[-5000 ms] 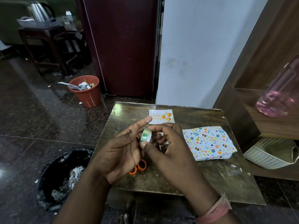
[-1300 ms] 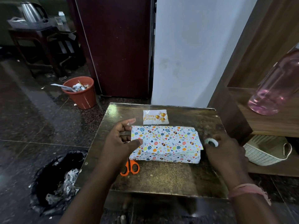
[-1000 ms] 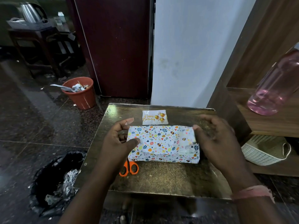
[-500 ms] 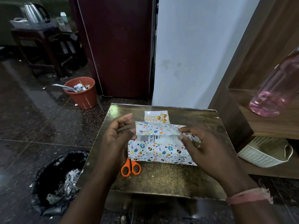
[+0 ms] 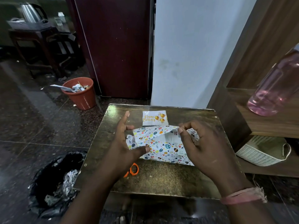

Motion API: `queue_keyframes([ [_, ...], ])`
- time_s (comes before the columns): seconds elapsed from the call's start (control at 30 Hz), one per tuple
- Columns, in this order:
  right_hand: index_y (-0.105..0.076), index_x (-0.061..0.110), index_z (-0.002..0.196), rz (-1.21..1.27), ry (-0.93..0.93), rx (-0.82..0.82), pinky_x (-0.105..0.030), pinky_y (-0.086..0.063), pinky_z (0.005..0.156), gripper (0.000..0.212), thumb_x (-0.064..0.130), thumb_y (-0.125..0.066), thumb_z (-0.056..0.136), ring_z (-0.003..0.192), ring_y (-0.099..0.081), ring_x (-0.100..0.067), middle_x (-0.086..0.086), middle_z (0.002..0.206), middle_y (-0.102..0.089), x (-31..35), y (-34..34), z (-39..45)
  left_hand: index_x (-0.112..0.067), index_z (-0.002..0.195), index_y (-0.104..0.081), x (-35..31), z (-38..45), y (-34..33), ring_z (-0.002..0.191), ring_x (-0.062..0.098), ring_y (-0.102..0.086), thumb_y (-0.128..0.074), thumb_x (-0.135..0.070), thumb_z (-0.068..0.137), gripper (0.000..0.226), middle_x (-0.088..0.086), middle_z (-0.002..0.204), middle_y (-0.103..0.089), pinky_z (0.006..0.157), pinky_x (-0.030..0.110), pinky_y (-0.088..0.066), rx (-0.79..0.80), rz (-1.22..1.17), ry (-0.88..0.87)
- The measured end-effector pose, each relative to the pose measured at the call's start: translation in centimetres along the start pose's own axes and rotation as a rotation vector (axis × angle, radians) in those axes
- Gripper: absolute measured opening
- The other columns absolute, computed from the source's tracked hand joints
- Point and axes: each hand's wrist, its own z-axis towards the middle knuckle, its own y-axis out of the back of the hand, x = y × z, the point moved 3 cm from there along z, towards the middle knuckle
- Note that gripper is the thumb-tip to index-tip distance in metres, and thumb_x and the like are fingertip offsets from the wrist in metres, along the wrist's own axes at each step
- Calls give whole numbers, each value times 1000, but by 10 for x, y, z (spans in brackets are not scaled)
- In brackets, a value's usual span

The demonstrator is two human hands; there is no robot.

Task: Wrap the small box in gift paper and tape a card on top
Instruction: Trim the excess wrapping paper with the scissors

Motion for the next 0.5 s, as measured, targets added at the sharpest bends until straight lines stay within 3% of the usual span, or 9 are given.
queue_keyframes([
  [0.1, -58, 33, 88, 15, 14, 82, -23, -41, 94, 10, 32, -64, 96, 118, -58, -7, 24, 113, -69, 0, 2, -1, -46, 157, -24, -3, 0, -2, 101, -17, -57, -87, -2, 76, 112, -4, 126, -52, 86, 12, -52, -29, -59, 17],
  [0.17, -56, 32, 86, 31, 16, 106, -20, -40, 98, 13, 30, -66, 95, 122, -56, -1, 28, 117, -68, 1, 4, -3, -41, 155, -28, -4, 1, -4, 98, -25, -55, -85, -1, 78, 104, -7, 121, -53, 80, 3, -48, -37, -81, 47],
  [0.23, -56, 31, 87, 68, -4, 122, -4, -36, 91, 12, 30, -64, 96, 120, -55, 5, 27, 119, -68, 2, 4, -4, -36, 157, -29, -1, 3, -5, 111, -16, -55, -86, -3, 78, 103, -8, 121, -57, 79, 3, -45, -52, -107, 82],
  [0.27, -56, 31, 88, 88, -14, 138, -3, -38, 89, 11, 32, -63, 97, 119, -56, 6, 25, 118, -68, 2, 3, -4, -35, 158, -30, 0, 3, -5, 118, -9, -55, -86, -4, 77, 103, -8, 121, -58, 85, 9, -45, -58, -116, 93],
  [0.37, -55, 29, 92, 129, -27, 195, -29, -53, 88, 10, 36, -59, 98, 115, -60, 2, 21, 113, -69, 3, -2, -5, -32, 156, -34, 2, 4, -5, 112, -7, -56, -86, -1, 77, 100, -11, 117, -59, 84, 15, -48, -72, -138, 107],
  [0.5, -54, 27, 94, 144, -9, 197, -34, -54, 85, 10, 35, -59, 98, 116, -59, 7, 20, 107, -69, 7, 0, -5, -32, 155, -36, 3, 4, -6, 110, -10, -58, -86, -2, 78, 96, -7, 120, -60, 75, 5, -49, -69, -136, 108],
])
